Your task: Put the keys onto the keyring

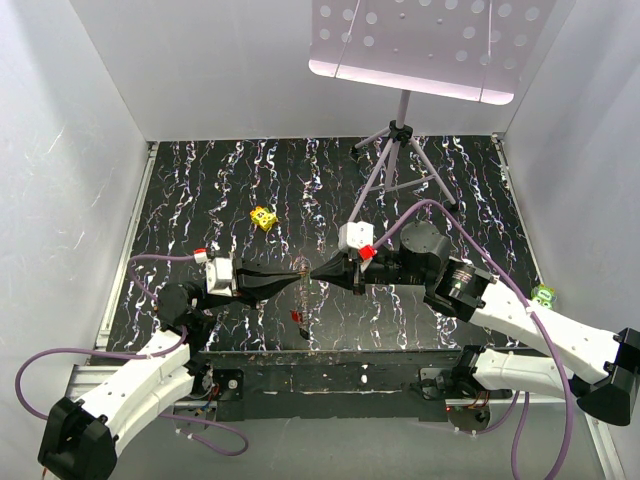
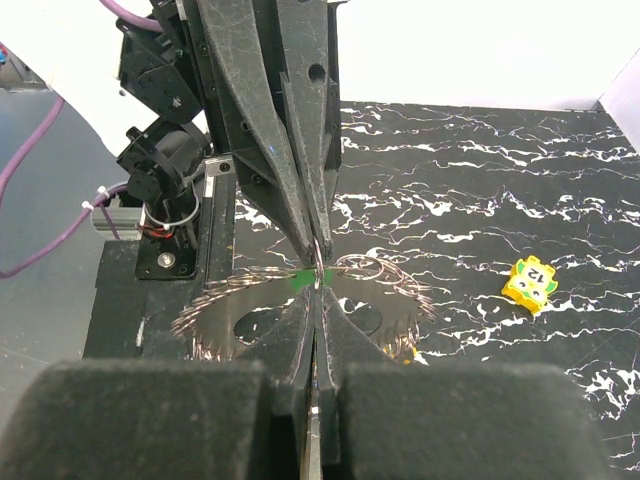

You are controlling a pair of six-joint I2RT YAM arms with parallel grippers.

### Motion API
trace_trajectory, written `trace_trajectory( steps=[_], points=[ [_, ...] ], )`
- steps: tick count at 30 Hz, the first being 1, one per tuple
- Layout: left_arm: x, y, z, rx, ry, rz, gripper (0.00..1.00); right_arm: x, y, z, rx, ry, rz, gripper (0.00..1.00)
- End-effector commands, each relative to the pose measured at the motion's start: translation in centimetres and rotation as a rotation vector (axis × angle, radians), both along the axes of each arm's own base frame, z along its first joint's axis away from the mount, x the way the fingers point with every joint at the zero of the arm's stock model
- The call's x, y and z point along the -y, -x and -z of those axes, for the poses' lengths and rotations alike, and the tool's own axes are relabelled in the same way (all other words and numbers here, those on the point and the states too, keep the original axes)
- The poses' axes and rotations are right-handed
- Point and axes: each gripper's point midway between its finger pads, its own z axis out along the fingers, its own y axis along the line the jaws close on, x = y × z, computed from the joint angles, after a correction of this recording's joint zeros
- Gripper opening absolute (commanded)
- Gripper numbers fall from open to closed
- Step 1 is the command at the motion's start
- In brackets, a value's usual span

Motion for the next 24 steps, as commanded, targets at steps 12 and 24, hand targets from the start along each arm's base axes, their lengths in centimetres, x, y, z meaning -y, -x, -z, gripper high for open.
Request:
trace_trajectory(
  steps=[12,24],
  points=[
    [-2.2,-1.2,-3.6,-0.132,0.235,-0.076,0.00,0.1,-0.1,-4.2,0.009,-0.150,-0.014,0.01],
    [-3.6,-1.3,-6.2,-0.258,0.448,-0.022,0.00,-0.4,-0.8,-6.2,-0.051,-0.249,0.026,0.01]
  ],
)
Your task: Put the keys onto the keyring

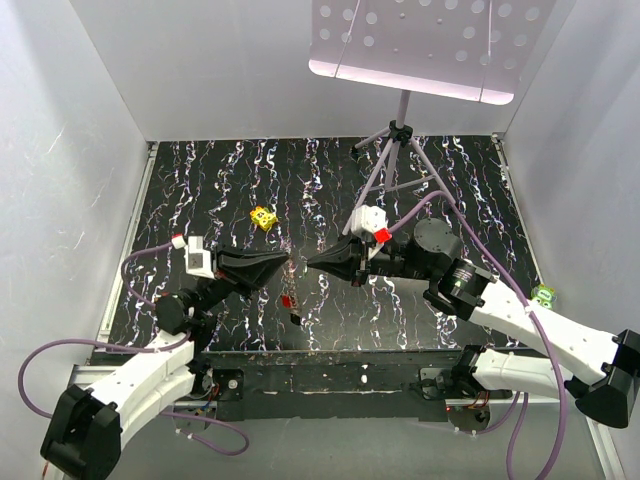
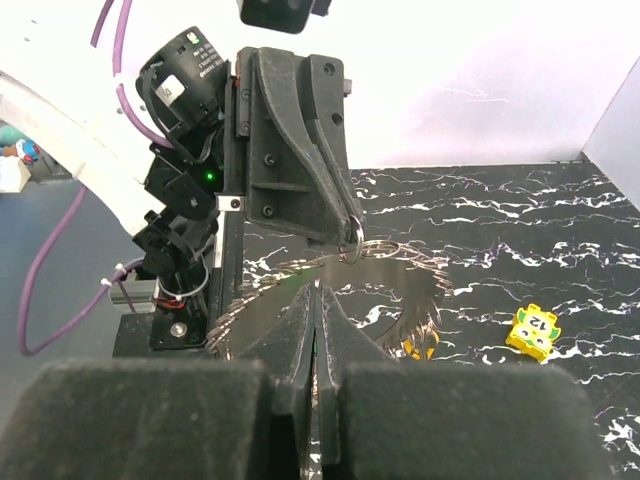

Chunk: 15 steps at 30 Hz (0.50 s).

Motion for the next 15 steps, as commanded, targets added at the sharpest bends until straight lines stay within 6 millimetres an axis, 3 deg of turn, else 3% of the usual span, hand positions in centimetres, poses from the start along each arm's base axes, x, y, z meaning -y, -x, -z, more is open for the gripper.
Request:
trace_trajectory(
  steps=[1,15],
  points=[
    [-1.3,0.7,-2.7,0.025,0.136,0.011,0.00,0.0,-0.3,-2.6,-0.005,-0.095,0.014,0.01],
    [-1.3,1.6,-3.2,0.050,0.160,0.062,0.00,-0.5,-1.5,-1.6,-0.057,-0.079,0.072,0.01]
  ],
)
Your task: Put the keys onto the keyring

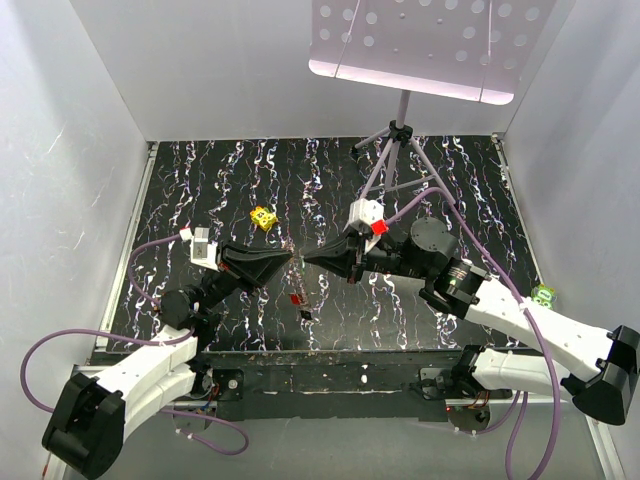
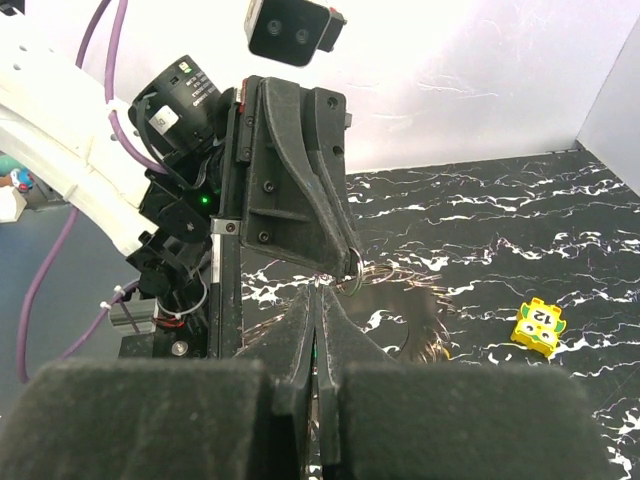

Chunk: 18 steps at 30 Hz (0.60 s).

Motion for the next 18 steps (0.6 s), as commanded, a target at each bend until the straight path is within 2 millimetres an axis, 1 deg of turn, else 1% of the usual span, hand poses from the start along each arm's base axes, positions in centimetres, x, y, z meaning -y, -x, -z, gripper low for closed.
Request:
trace_trajectory(
  steps=[1,6,18],
  points=[
    [-1.84,2.80,-4.37,0.204,0.135,-0.005,0.00,0.06,-0.81,-1.25,0.002,-0.049,0.042,0.01],
    [-1.80,3.03,-4.57,0.219,0.133,0.003,0.00,-0.05,-1.08,-0.80,-0.040,-0.044,0.057,0.01],
    [-1.59,3.36,-4.80,0.245,0.119,0.014,0.00,-0.18,-1.57,-0.40,-0.082,-0.041,0.082,0.01]
  ],
)
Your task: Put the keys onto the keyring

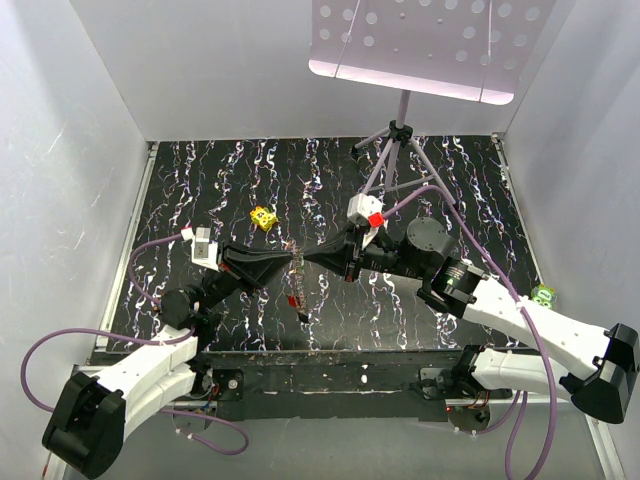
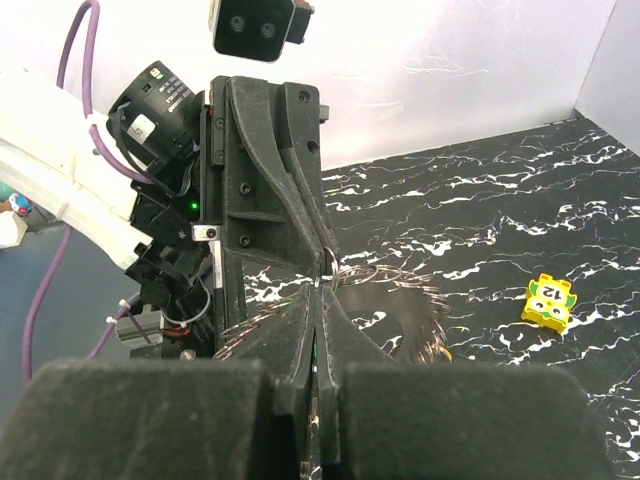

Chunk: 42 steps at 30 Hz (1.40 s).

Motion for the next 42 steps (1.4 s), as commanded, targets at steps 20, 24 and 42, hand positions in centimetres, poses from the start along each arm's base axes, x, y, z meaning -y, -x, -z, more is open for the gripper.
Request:
trace_trajectory(
  steps=[20,24,42],
  points=[
    [-1.9,3.3,-5.2,0.278,0.124,-0.019,0.00,-0.1,-0.8,-0.1,-0.062,-0.031,0.040,0.01],
    [-1.9,3.3,-5.2,0.280,0.124,-0.021,0.00,-0.1,-0.8,-0.1,-0.070,-0.031,0.045,0.01],
    [-0.9,5.2,-4.8,0.516,-0.003,-0.012,0.00,0.6,2.1,-1.0,0.105,-0.056,-0.104,0.01]
  ],
)
